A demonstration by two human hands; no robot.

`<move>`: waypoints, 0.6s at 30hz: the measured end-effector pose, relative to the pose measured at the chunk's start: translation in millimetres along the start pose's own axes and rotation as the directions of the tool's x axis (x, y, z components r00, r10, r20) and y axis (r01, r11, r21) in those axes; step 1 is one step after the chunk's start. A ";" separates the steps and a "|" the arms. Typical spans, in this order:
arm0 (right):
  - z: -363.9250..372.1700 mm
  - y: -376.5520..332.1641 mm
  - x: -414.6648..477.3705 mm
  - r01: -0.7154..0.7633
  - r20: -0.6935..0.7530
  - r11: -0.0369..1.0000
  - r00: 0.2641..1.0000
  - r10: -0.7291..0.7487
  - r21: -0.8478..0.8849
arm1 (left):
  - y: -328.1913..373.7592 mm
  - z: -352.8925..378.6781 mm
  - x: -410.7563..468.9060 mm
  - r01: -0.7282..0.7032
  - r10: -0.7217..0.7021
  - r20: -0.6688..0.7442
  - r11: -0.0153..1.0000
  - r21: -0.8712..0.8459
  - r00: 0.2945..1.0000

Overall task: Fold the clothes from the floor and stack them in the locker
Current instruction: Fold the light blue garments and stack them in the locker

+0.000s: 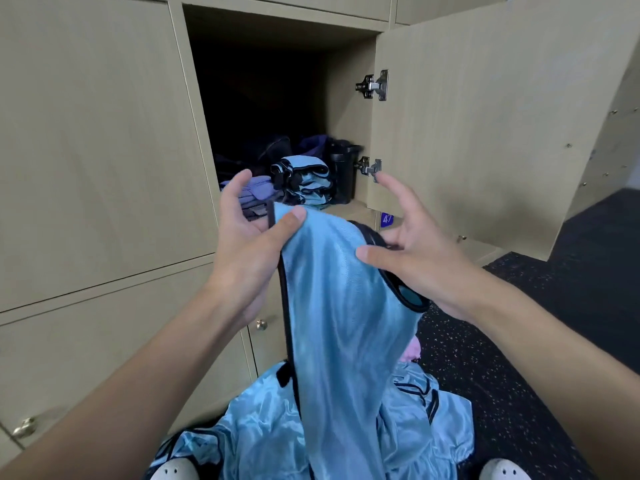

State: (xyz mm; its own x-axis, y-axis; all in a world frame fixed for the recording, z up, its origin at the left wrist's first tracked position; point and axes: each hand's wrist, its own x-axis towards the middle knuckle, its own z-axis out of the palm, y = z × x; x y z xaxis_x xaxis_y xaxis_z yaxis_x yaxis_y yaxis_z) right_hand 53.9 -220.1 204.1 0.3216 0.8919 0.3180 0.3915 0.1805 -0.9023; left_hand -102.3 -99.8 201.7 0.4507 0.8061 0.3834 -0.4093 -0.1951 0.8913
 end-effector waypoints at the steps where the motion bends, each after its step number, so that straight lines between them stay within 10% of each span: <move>1: 0.3 1.0 0.3 0.023 -0.016 0.999 1.000 -0.023 0.028 | -4.1 -1.0 -1.1 0.020 -0.020 0.029 1.000 0.006 0.999; 6: -2.0 0.8 3.7 0.054 -0.127 0.997 0.991 -0.046 0.061 | -28.7 1.6 -12.4 0.096 -0.121 0.251 0.989 0.110 0.960; 13: -10.0 3.6 0.2 -0.033 0.094 0.999 0.995 0.037 -0.042 | -15.5 0.8 0.2 -0.081 0.072 0.092 0.992 0.098 0.993; 18: -8.7 3.8 -1.0 0.028 0.006 0.999 1.000 -0.028 0.016 | -16.7 -0.4 -4.5 0.052 -0.065 0.106 0.991 0.120 0.992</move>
State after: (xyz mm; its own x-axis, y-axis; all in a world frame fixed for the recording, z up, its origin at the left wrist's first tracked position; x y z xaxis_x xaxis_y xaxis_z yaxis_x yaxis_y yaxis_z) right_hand 62.5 -223.9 202.9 0.3054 0.8889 0.3415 0.3865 0.2120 -0.8976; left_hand -97.8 -99.9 184.9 0.5575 0.7535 0.3485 -0.2872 -0.2188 0.9326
